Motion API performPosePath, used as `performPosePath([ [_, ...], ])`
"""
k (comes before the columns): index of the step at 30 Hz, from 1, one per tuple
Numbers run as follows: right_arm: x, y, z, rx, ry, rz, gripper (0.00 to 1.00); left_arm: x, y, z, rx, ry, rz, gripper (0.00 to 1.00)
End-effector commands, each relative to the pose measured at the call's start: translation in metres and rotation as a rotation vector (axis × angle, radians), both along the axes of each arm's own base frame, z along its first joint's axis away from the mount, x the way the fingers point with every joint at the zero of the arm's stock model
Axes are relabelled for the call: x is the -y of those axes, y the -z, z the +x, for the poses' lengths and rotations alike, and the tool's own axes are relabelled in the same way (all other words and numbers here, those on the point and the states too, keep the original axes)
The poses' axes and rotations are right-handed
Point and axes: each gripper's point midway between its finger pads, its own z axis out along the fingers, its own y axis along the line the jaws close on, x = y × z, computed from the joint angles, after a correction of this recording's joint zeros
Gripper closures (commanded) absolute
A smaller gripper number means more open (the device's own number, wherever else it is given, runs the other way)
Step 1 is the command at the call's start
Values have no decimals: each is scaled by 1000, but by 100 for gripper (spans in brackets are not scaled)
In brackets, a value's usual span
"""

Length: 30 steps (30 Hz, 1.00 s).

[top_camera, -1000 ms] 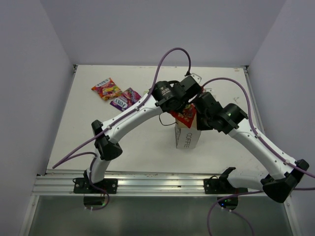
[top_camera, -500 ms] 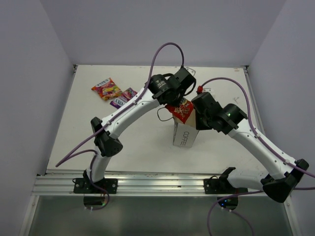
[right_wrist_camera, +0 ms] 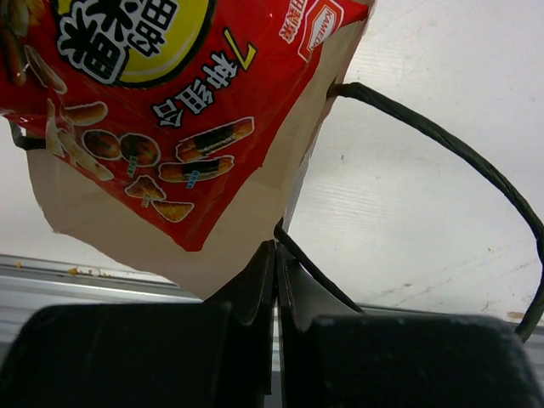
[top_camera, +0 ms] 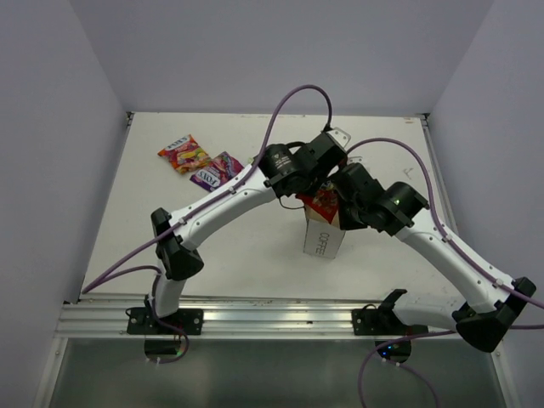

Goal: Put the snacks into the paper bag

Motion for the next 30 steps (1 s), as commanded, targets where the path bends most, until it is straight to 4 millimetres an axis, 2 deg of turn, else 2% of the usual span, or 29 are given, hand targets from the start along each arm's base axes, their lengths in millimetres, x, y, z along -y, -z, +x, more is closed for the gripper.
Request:
performPosePath([
  [1, -10, 0, 13, 26, 9, 33, 97, 13, -31, -43, 32, 165, -39, 59],
  [3, -10, -1, 14, 29, 9, 34, 97, 15, -42, -42, 58, 162, -76, 48],
  [5, -9, -2, 14, 34, 13, 34, 96, 15, -57, -41, 88, 161, -119, 47],
  [7, -8, -4, 14, 40, 16, 32, 96, 13, -64, -42, 102, 161, -145, 47],
  [11, -3, -8, 16, 58, 36, 22, 95, 27, -88, -54, 129, 221, -343, 46],
  [12, -2, -8, 15, 56, 39, 17, 95, 22, -100, -59, 139, 230, -393, 46],
  [13, -1, -8, 15, 59, 43, 16, 95, 28, -108, -61, 149, 239, -449, 46],
  [14, 1, -10, 16, 67, 52, 7, 95, 29, -103, -64, 135, 251, -455, 46],
  [18, 10, -13, 16, 89, 87, -7, 94, 33, -106, -68, 128, 271, -483, 46],
  [22, 11, -13, 15, 95, 94, 5, 92, 35, -110, -68, 135, 277, -502, 46],
  [25, 10, -11, 14, 87, 93, 6, 92, 23, -113, -59, 174, 217, -490, 46],
  [27, 10, -10, 14, 85, 94, 7, 92, 2, -114, -40, 258, 90, -452, 28],
  [28, 10, -9, 13, 83, 92, 11, 92, -17, -97, -32, 271, 39, -415, 16],
  [29, 8, -7, 13, 79, 88, 13, 92, -23, -103, -20, 302, -20, -484, 1],
  [30, 7, -7, 14, 82, 87, 18, 92, -37, -111, -16, 301, -51, -554, 0],
])
